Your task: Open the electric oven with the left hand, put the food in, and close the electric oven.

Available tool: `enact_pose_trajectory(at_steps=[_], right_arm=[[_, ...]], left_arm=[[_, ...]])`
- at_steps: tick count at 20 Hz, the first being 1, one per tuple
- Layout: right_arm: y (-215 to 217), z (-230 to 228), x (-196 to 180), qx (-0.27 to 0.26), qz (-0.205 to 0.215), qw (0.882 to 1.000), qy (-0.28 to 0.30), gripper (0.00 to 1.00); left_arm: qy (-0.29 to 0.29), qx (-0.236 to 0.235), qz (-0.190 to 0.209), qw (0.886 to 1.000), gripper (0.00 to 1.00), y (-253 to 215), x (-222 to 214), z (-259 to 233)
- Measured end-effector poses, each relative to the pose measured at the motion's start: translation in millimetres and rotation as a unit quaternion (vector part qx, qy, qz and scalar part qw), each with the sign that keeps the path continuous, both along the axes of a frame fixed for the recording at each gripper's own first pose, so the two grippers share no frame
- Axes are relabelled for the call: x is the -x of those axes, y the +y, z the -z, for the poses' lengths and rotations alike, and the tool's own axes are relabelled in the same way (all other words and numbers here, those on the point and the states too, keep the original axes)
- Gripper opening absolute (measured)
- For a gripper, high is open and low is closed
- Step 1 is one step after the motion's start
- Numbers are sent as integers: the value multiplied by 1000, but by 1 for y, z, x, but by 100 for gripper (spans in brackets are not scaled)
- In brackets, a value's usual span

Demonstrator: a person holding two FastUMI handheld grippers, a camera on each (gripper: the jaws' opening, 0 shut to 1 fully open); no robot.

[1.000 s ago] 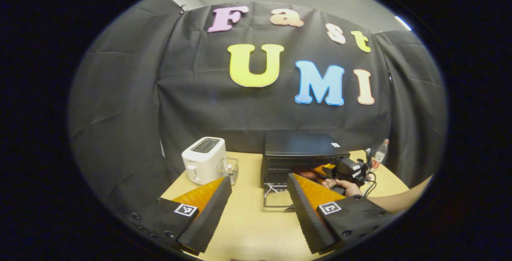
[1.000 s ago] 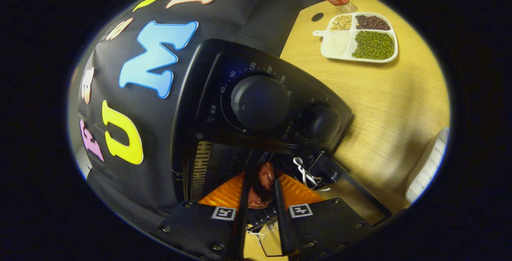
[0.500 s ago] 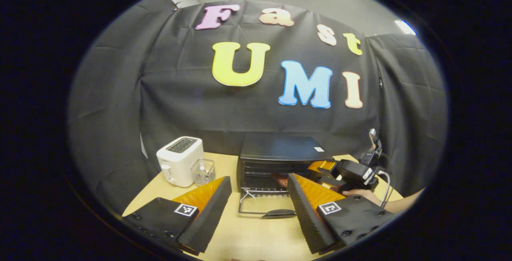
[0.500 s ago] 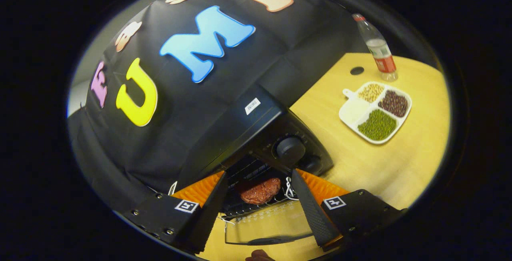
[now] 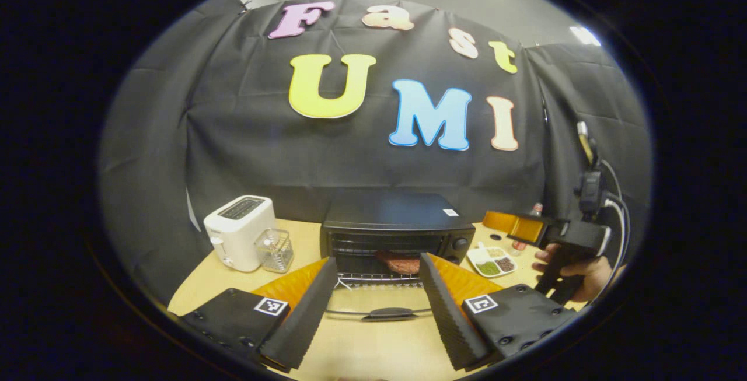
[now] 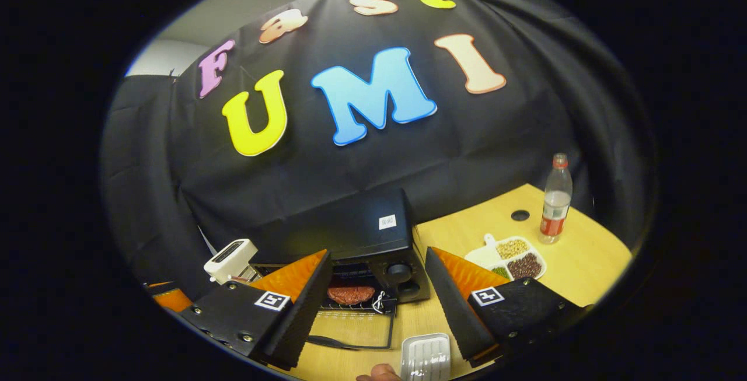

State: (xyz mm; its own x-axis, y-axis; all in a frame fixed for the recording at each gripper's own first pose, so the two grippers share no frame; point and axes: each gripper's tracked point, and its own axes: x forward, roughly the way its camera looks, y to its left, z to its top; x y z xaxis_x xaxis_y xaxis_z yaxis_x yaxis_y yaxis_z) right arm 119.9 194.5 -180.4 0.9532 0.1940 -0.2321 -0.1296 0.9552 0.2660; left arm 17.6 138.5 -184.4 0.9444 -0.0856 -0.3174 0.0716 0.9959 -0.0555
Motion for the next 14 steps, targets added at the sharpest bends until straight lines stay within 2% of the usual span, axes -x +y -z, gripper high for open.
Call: enact_pose_trajectory(at_steps=[1, 6, 9, 10, 13, 14], right_arm=[[-3, -11, 3, 7, 1, 1000, -10, 97], [-28, -77, 23, 19, 15, 997, -67, 96], [-52, -117, 32, 41, 35, 992, -109, 96], [-61, -132, 36, 52, 44, 990, -124, 96], [-82, -161, 43, 78, 59, 983, -156, 97], [-87, -167, 44, 81, 61, 982, -161, 97]], left_arm=[[5, -3, 2, 1000, 97, -4, -1, 5], [41, 9, 9, 999, 94, -25, -3, 44], [53, 15, 2, 998, 92, -34, -4, 62], [54, 15, 2, 998, 94, -38, -6, 65], [63, 2, 10, 998, 92, -51, -10, 84], [71, -3, 15, 997, 94, -55, -10, 93]])
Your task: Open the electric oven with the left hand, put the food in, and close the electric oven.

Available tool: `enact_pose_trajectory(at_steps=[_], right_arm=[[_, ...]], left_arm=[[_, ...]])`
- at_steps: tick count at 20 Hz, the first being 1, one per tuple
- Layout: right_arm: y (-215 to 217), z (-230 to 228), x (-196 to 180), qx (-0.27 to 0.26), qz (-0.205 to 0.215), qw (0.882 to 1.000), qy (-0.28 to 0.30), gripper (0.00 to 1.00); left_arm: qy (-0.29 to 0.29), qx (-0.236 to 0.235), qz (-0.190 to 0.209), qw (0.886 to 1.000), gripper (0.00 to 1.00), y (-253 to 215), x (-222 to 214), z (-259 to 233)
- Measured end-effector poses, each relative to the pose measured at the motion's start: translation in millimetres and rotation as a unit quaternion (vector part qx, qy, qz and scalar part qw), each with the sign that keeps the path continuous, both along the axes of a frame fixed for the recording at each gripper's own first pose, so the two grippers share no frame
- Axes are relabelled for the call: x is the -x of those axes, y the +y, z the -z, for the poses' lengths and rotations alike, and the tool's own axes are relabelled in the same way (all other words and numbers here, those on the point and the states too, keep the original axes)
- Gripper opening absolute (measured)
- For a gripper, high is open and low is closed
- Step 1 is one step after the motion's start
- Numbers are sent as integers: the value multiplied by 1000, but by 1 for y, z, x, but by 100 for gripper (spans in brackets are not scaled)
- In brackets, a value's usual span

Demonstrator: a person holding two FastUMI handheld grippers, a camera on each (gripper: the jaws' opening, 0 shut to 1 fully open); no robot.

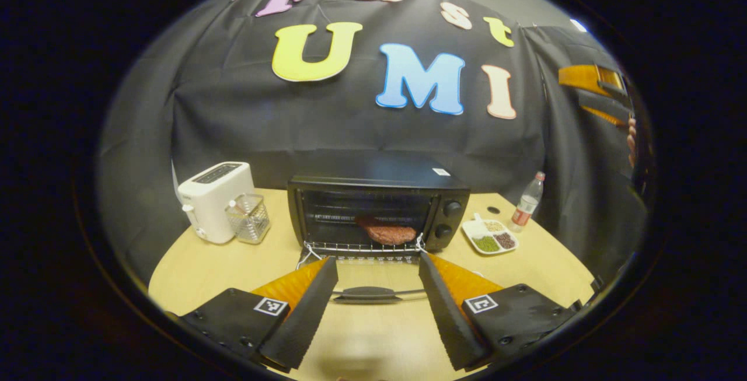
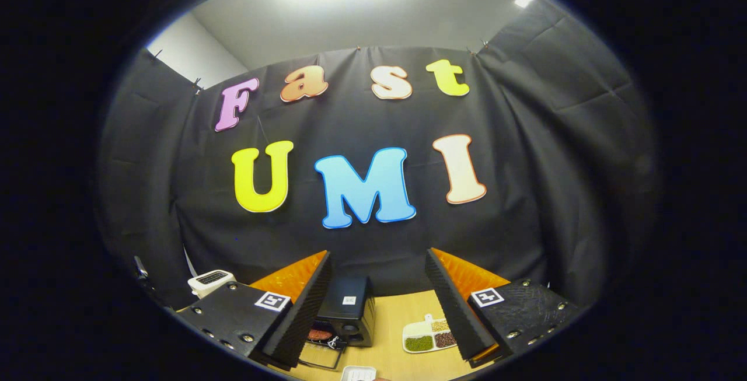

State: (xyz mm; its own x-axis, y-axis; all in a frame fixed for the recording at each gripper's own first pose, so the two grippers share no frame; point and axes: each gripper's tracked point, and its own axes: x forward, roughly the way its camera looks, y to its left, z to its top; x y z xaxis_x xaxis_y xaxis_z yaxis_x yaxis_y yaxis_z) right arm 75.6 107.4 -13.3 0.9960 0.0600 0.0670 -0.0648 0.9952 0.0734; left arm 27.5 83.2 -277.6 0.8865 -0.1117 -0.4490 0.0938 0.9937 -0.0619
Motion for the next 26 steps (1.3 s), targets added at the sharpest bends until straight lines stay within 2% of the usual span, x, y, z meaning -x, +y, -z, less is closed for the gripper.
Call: enact_pose_trajectory(at_steps=[3, 4, 7, 8, 9, 11, 13, 14, 15, 16, 18, 19, 23, 26], right_arm=[[-16, -7, 2, 1, 9, 1000, 0, 96], [-20, -5, 1, 0, 8, 1000, 4, 97], [-36, 3, 3, 0, 14, 1000, 15, 97], [-40, 5, 3, 1, 16, 1000, 19, 96], [-44, 8, 4, 2, 19, 1000, 22, 97], [-52, 10, 6, 7, 23, 999, 25, 97], [-61, 13, 7, 14, 29, 999, 31, 96], [-65, 11, 8, 16, 31, 999, 31, 97], [-68, 8, 7, 16, 32, 999, 29, 97], [-72, 7, 8, 16, 35, 999, 28, 97], [-76, 6, 6, 17, 39, 999, 29, 97], [-77, 6, 5, 17, 40, 999, 30, 97], [-83, 7, 1, 18, 43, 998, 36, 97], [-87, 7, 0, 17, 43, 998, 37, 97]], left_arm=[[37, -21, 8, 999, 97, -7, 4, 34], [51, -28, 7, 998, 92, -6, 5, 46], [96, -37, 8, 995, 92, -9, 13, 76], [106, -42, 8, 993, 97, -9, 13, 86], [114, -48, 9, 992, 92, -10, 11, 95], [131, -59, 12, 990, 93, -10, 8, 109], [152, -59, 11, 987, 94, -8, 5, 124], [167, -57, 8, 984, 92, -7, 4, 132], [179, -56, 3, 982, 94, -5, 4, 140], [188, -58, -2, 980, 97, -2, 2, 145], [207, -58, -4, 977, 94, 1, 1, 155], [214, -62, -3, 975, 97, 2, -2, 159], [239, -71, 4, 968, 94, 0, -6, 175], [255, -71, -3, 964, 98, 0, -7, 184]])
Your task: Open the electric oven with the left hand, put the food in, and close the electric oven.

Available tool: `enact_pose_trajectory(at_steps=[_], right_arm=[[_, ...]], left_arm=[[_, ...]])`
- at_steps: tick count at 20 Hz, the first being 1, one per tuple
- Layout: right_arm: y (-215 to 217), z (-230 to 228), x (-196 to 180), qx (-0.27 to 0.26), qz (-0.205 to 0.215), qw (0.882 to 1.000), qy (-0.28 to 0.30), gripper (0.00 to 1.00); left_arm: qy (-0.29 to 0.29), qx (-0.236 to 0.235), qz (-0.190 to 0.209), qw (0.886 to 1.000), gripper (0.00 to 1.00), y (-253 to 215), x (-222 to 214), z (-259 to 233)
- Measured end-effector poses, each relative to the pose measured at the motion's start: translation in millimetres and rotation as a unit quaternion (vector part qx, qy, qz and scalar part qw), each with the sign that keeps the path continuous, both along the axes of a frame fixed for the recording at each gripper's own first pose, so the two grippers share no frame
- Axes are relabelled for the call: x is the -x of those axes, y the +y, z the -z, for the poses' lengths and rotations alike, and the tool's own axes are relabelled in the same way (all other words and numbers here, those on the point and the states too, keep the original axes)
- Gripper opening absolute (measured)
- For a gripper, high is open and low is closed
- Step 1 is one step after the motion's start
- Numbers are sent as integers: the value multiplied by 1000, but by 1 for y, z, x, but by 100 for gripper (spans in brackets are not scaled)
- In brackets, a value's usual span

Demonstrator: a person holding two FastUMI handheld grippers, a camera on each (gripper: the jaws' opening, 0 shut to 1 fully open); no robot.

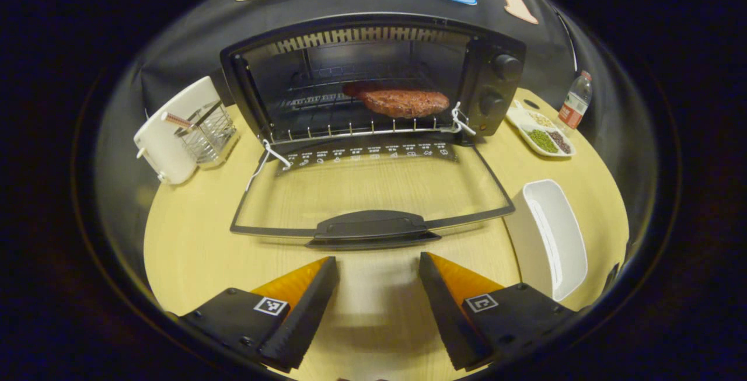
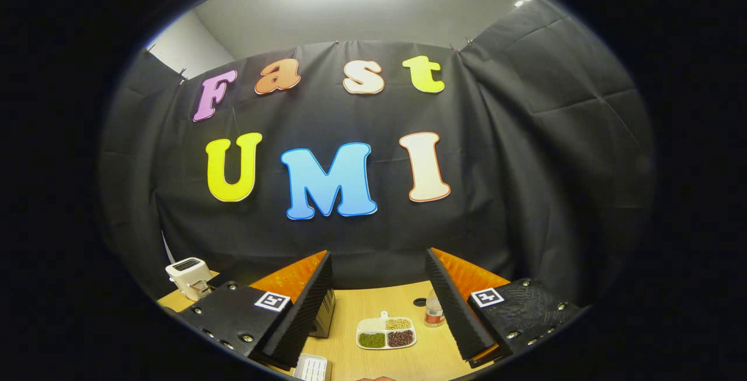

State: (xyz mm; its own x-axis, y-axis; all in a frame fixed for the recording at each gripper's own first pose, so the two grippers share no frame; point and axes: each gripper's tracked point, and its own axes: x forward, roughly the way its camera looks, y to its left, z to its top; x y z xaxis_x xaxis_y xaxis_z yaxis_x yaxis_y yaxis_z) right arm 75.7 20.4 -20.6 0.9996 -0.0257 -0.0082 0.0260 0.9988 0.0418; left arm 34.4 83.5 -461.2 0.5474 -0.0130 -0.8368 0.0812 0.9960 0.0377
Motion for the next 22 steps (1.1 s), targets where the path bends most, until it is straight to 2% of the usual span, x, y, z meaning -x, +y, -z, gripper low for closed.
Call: enact_pose_trajectory(at_steps=[3, 4, 6, 7, 17, 18, 19, 20, 22], right_arm=[[0, 1, 1, 2, 0, 1000, 2, 97], [0, 2, 0, 5, 0, 1000, 5, 97], [-3, 6, 0, 23, 5, 1000, 10, 96], [-1, 2, 0, 27, 5, 1000, 7, 97], [2, 2, 4, 27, 0, 1000, 7, 97], [2, 2, 5, 27, 0, 1000, 7, 97], [2, 3, 6, 25, 0, 1000, 8, 97], [3, 3, 7, 24, 0, 1000, 9, 97], [4, 4, 8, 22, -1, 1000, 10, 97]], left_arm=[[7, 2, -5, 1000, 98, 1, -2, 5], [10, 3, -6, 1000, 94, 1, -4, 7], [18, 11, -10, 1000, 98, 1, -7, 10], [17, 13, -10, 1000, 94, 0, -7, 7], [25, 18, -9, 999, 94, 0, -6, -3], [22, 17, -8, 1000, 91, 0, -6, -6], [16, 16, -7, 1000, 97, 1, -5, -10], [11, 17, -7, 1000, 94, 0, -5, -14], [3, 19, -6, 1000, 97, 0, -4, -23]])
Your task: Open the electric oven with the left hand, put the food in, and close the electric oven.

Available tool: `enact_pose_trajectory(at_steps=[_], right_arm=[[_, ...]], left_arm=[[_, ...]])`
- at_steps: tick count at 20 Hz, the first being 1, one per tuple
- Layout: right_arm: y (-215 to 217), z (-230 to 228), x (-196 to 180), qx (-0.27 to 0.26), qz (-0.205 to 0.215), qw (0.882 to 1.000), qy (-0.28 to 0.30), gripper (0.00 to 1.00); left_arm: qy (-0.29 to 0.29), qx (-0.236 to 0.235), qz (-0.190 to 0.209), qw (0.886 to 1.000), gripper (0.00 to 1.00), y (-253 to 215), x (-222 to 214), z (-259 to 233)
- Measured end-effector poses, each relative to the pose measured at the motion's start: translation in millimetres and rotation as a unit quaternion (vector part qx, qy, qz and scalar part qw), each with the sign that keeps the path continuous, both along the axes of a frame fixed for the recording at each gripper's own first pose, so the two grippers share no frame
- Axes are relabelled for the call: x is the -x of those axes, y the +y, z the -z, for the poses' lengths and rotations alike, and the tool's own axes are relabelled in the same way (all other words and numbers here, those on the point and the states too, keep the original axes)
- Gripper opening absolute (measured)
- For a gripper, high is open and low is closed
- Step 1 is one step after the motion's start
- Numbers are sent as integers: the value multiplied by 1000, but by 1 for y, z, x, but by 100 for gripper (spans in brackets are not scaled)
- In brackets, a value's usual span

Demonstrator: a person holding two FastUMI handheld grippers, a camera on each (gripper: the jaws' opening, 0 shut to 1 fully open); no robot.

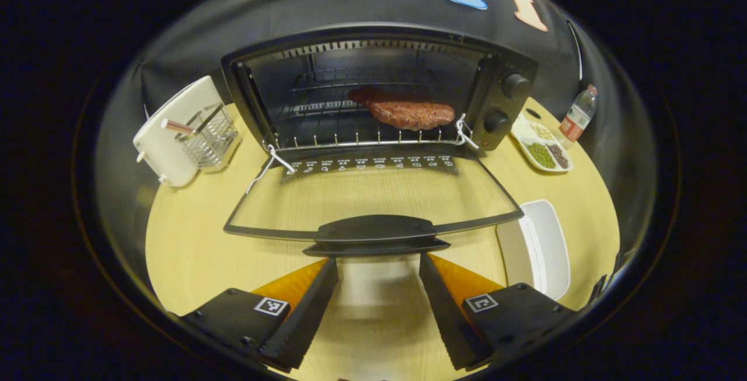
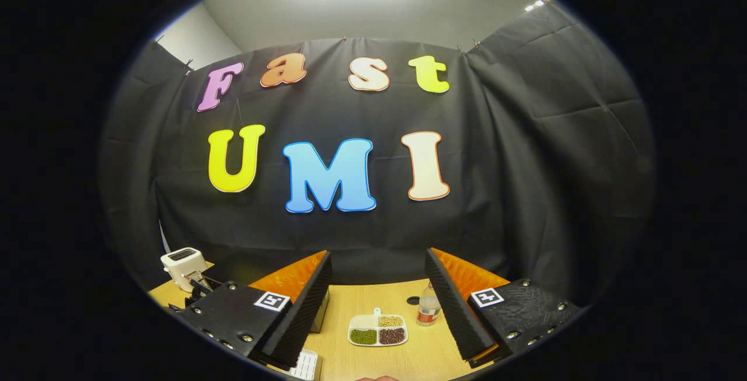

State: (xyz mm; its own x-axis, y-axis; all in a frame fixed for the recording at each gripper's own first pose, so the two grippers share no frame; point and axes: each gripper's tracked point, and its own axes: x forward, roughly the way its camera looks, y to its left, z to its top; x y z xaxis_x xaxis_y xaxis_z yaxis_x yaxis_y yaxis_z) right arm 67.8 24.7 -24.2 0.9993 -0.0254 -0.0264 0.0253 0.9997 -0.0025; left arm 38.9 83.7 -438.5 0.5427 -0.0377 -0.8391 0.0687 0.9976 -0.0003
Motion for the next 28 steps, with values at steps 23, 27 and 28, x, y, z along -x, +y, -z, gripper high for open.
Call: enact_pose_trajectory(at_steps=[23, 27, 28], right_arm=[[-14, 2, 24, 16, 21, 1000, -8, 97], [-16, 0, 24, 16, 24, 1000, -6, 97], [-16, 0, 24, 16, 25, 1000, -6, 97]], left_arm=[[-91, 14, -4, 996, 97, -1, -18, -76], [-112, 21, -7, 993, 94, -4, -29, -92], [-114, 23, -6, 993, 94, -5, -32, -96]])
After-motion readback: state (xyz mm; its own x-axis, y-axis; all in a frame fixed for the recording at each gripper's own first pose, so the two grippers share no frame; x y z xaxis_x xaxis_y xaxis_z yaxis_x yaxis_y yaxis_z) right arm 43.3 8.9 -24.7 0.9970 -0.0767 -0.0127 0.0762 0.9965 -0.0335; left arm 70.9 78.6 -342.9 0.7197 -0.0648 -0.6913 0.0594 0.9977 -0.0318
